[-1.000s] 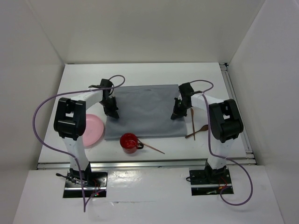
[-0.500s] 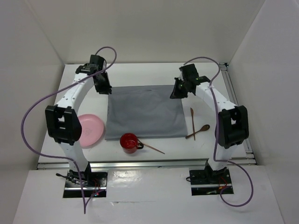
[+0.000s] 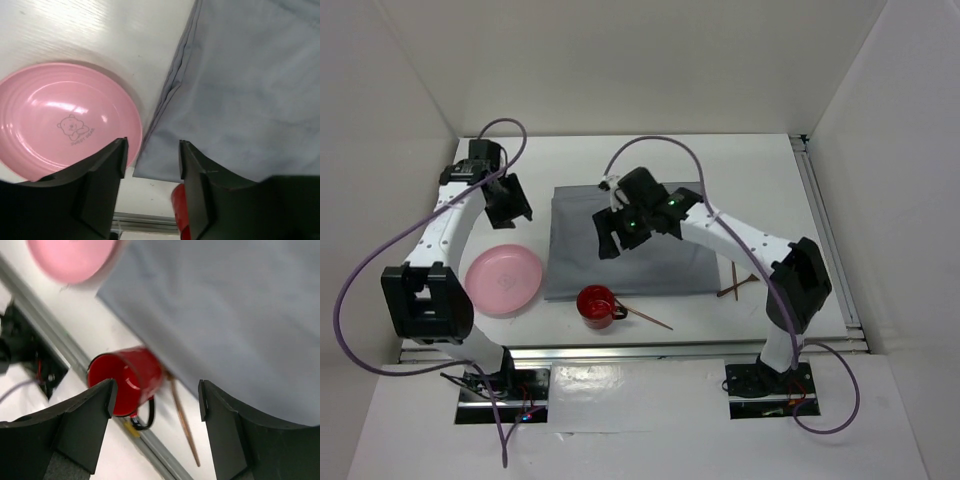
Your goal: Set the dinner table for one person
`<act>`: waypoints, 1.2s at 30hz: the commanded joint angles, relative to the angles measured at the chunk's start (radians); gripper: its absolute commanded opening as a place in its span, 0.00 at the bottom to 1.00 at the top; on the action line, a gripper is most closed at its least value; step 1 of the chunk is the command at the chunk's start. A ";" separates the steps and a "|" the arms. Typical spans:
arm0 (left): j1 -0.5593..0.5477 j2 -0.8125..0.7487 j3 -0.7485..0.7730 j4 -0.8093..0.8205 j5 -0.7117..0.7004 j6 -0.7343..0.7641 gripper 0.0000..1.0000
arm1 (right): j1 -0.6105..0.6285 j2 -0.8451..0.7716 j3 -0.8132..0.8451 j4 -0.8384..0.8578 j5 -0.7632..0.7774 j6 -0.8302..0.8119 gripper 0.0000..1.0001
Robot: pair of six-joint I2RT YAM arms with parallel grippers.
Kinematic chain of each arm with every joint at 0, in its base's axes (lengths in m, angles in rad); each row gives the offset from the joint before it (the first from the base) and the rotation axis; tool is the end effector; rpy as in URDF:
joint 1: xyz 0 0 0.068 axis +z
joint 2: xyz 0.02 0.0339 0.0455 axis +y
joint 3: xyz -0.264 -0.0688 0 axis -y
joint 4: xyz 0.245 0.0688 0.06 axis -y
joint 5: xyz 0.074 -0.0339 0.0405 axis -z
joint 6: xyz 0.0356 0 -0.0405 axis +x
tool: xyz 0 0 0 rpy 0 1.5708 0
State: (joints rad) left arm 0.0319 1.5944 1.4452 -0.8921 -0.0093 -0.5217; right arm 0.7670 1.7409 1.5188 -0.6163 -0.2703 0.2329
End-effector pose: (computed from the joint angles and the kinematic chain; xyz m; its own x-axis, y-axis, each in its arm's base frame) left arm 0.3326 0.0109 0.3058 -0.7296 -0.5219 -0.4419 -0.4616 0.8526 -0.2448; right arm 0.2737 0.2770 0.2977 -0.7049 -0.3706 -0.6048 -0.6522 0.6737 0.3475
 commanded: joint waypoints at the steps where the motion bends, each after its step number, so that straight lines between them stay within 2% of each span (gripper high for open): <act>1: 0.034 -0.143 0.011 0.009 -0.017 -0.044 0.63 | 0.069 0.042 0.038 -0.040 0.031 -0.052 0.78; 5: 0.074 -0.183 -0.035 0.030 -0.006 -0.055 0.67 | 0.150 0.095 0.038 -0.049 0.081 -0.084 0.77; 14: 0.074 -0.174 -0.074 0.030 0.032 -0.055 0.67 | 0.210 0.170 -0.009 -0.040 0.132 -0.132 0.66; 18: 0.074 -0.174 -0.074 0.030 0.042 -0.046 0.67 | 0.229 0.190 -0.019 -0.030 0.123 -0.132 0.53; 19: 0.074 -0.174 -0.074 0.030 0.042 -0.046 0.67 | 0.239 0.201 -0.019 -0.030 0.123 -0.132 0.43; 21: 0.074 -0.174 -0.074 0.030 0.042 -0.046 0.67 | 0.239 0.201 -0.008 -0.030 0.123 -0.132 0.35; 22: 0.074 -0.174 -0.074 0.030 0.042 -0.046 0.67 | 0.239 0.210 0.001 -0.042 0.123 -0.132 0.27; 27: 0.074 -0.174 -0.074 0.030 0.051 -0.046 0.67 | 0.239 0.210 0.020 -0.060 0.141 -0.142 0.24; 30: 0.074 -0.174 -0.074 0.030 0.060 -0.046 0.67 | 0.239 0.197 0.029 -0.071 0.152 -0.153 0.00; 33: 0.074 -0.174 -0.065 0.030 0.060 -0.046 0.67 | 0.239 0.165 0.066 -0.100 0.175 -0.153 0.00; 36: 0.083 -0.174 -0.055 0.030 0.051 -0.037 0.68 | 0.221 0.135 0.144 -0.148 0.265 -0.142 0.00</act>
State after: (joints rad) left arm 0.1066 1.4239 1.3678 -0.8703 0.0353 -0.5568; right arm 0.9985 1.9427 1.5490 -0.7261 -0.0849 0.0860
